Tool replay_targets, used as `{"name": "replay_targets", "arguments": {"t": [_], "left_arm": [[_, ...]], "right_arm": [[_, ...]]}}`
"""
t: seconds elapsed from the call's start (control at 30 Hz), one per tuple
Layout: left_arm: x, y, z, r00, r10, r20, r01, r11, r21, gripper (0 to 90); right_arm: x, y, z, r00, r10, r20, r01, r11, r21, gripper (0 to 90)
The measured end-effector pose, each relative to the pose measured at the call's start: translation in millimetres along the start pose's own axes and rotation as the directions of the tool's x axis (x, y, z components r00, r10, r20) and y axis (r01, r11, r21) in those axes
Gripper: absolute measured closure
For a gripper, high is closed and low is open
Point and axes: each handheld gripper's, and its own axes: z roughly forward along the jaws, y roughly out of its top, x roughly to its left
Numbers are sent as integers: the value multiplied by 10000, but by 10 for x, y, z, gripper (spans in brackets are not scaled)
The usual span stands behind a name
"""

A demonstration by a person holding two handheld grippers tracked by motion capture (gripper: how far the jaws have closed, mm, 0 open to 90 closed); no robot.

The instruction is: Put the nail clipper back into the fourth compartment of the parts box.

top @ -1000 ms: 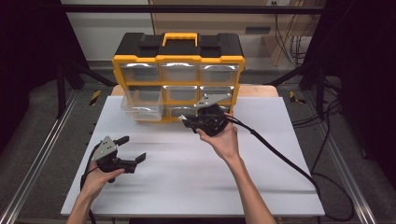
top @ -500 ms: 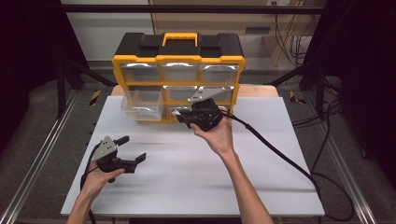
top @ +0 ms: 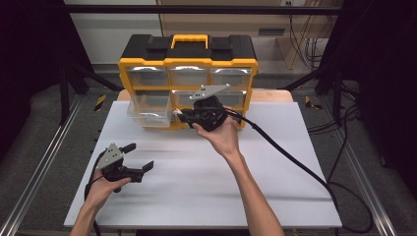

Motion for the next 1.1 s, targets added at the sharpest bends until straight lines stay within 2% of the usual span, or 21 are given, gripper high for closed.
{"name": "replay_targets", "arguments": {"t": [0.6, 1.1], "left_arm": [[11, 9, -15, 10000, -12, 5, 12, 10000, -39, 19], [11, 14, -19, 10000, -10, 9, 10, 10000, -60, 19]], "right_arm": [[-8, 263, 211, 9998, -196, -54, 196, 9998, -86, 773], [-33, 419, 488, 9994, -315, -169, 315, 9995, 32, 773]]}}
